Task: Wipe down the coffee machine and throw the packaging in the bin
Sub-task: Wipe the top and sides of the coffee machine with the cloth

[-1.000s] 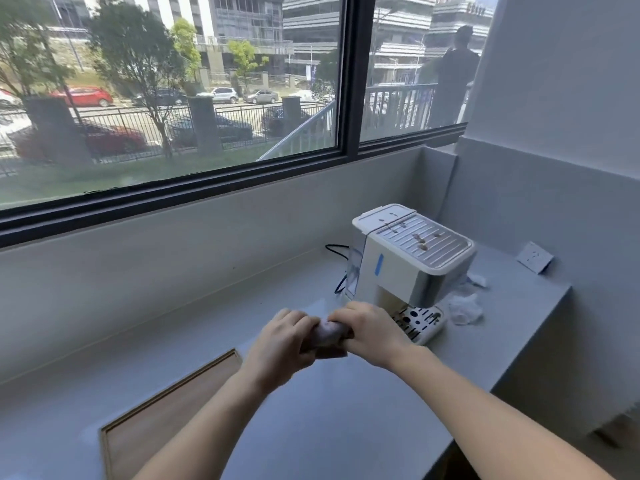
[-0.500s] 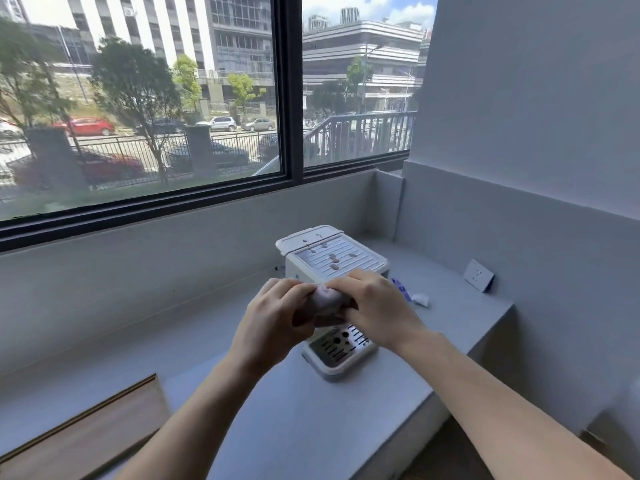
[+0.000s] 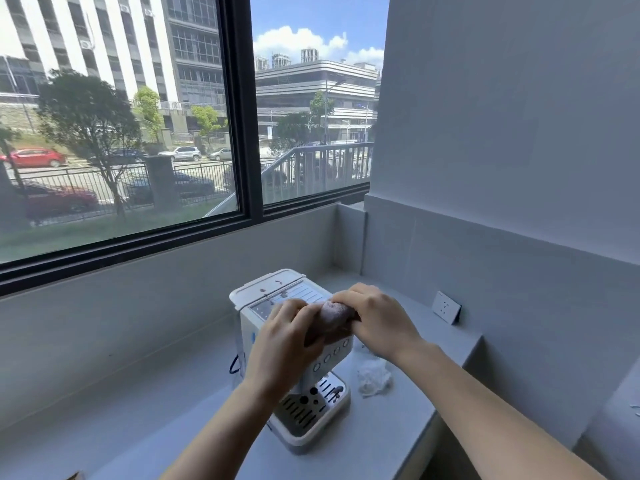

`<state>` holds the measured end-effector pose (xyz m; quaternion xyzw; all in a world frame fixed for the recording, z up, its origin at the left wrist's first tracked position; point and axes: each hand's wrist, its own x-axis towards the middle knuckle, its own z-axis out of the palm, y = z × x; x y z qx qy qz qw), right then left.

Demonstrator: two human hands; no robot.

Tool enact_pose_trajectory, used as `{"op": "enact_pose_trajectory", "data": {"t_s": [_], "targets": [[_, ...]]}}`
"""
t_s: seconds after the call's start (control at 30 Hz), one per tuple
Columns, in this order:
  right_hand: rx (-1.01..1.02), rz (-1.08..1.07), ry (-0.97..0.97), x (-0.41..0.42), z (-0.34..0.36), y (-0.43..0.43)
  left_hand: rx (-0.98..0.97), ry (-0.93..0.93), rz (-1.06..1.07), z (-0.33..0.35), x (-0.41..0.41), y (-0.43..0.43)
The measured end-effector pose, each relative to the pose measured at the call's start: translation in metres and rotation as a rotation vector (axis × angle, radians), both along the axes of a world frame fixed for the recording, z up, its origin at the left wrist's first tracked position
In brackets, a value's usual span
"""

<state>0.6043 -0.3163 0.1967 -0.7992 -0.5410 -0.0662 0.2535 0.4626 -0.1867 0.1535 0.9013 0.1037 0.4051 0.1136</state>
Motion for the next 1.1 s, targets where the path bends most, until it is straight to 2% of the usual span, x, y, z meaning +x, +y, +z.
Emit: {"op": "enact_pose_trajectory", "data": {"t_s": [0.3, 0.5, 0.63, 0.7, 0.8, 0.97, 1.1], "targets": [[-0.066, 0.037, -0.001, 0.048, -0.038, 0.032, -0.004, 0.077, 0.134, -0.043, 0.042, 0.005], [-0.089, 0.252, 0.090, 0.074, -0.062, 0.048, -0.046, -0.016, 0.324, -0.069, 0.059, -0.013], [0.101, 0.471, 0.150, 0.076, -0.080, 0.053, -0.061, -0.114, 0.333, -0.071, 0.061, -0.023], [0.198, 0.502, 0.092, 0.083, -0.092, 0.054, -0.103, -0.127, 0.307, -0.069, 0.058, -0.027], [0.327, 0.510, 0.021, 0.098, -0.109, 0.058, -0.125, -0.154, 0.384, -0.072, 0.056, -0.031], [0.404, 0.355, 0.182, 0.110, -0.111, 0.073, 0.152, -0.111, 0.561, -0.101, 0.068, -0.030], [0.252, 0.293, 0.277, 0.112, -0.092, 0.104, 0.293, -0.105, 0.614, -0.112, 0.069, -0.024]]}}
